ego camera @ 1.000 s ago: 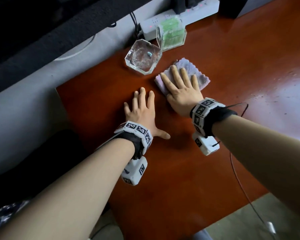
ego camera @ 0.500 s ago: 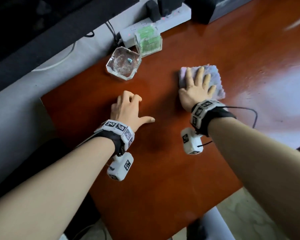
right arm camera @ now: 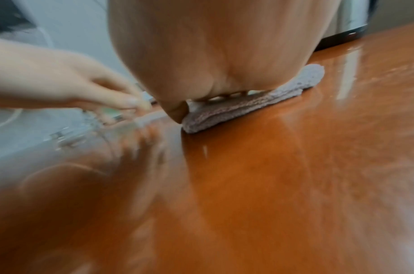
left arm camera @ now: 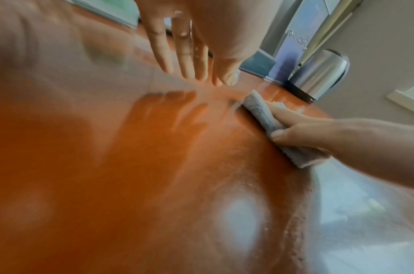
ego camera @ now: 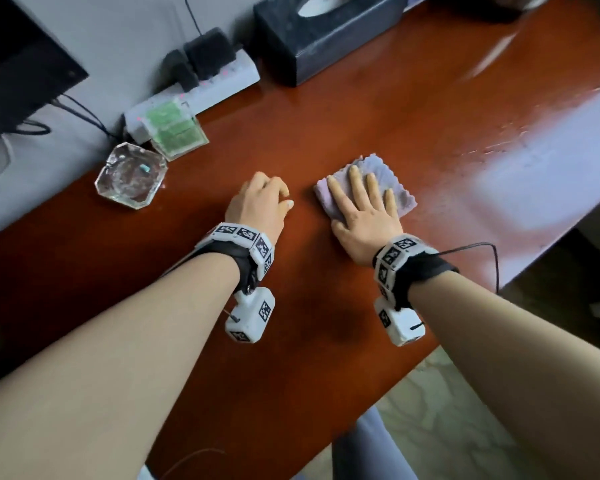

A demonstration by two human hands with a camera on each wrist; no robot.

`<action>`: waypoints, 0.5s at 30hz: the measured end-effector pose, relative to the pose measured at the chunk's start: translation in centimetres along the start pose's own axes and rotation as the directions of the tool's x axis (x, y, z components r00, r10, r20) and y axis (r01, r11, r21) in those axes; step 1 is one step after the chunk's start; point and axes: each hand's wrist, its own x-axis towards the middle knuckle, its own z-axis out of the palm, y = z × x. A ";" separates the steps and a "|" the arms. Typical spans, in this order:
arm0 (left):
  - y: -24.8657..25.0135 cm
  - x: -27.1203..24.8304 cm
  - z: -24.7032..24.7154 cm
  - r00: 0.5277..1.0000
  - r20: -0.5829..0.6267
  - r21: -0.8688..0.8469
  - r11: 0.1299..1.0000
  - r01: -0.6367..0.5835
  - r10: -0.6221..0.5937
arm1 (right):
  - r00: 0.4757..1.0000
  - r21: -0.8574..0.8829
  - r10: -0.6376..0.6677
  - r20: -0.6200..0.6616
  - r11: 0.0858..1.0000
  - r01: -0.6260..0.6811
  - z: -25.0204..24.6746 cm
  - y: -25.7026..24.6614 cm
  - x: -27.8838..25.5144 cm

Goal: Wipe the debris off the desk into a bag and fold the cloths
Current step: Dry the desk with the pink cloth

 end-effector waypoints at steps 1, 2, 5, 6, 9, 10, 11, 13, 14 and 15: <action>0.7 0.3 0.6 1.000 -0.017 0.018 1.000 -0.016 0.016 | 1.000 -0.004 -0.021 0.004 1.000 0.021 0.4 -0.6 -0.6; 1.6 0.7 1.3 1.000 -0.019 0.034 0.999 -0.024 0.024 | 0.999 -0.008 -0.048 0.008 0.999 0.048 0.7 -1.1 -1.3; 3.2 1.5 2.6 1.000 -0.016 0.049 0.999 0.020 -0.019 | 0.982 -0.033 -0.187 0.035 0.981 0.189 2.1 -3.2 -3.4; 3.5 1.7 2.9 0.999 -0.010 0.050 0.998 0.037 -0.037 | 0.970 -0.038 -0.238 0.059 0.970 0.240 2.5 -3.6 -4.2; 3.7 1.8 3.8 0.998 0.024 0.061 0.996 0.058 -0.059 | 0.918 -0.079 -0.380 0.118 0.918 0.390 2.8 -2.3 -5.3; 3.7 1.7 4.2 0.998 0.029 0.075 0.996 0.057 -0.059 | 0.911 -0.087 -0.398 0.109 0.909 0.408 2.6 -1.0 -5.2; 3.6 1.5 4.4 0.998 0.031 0.095 0.994 0.054 -0.057 | 0.922 -0.085 -0.379 0.082 0.919 0.385 2.3 0.6 -5.0; 3.3 1.2 4.8 0.999 0.038 0.140 0.990 0.031 -0.037 | 0.975 -0.046 -0.223 0.013 0.974 0.223 1.3 4.4 -4.6; 3.2 1.1 4.8 0.999 0.046 0.161 0.987 0.021 -0.029 | 0.993 -0.023 -0.113 -0.012 0.993 0.113 0.6 6.5 -4.3; 3.3 1.1 4.9 0.998 0.056 0.185 0.983 0.015 -0.026 | 1.000 0.001 -0.003 -0.025 1.000 0.003 -0.1 8.4 -4.1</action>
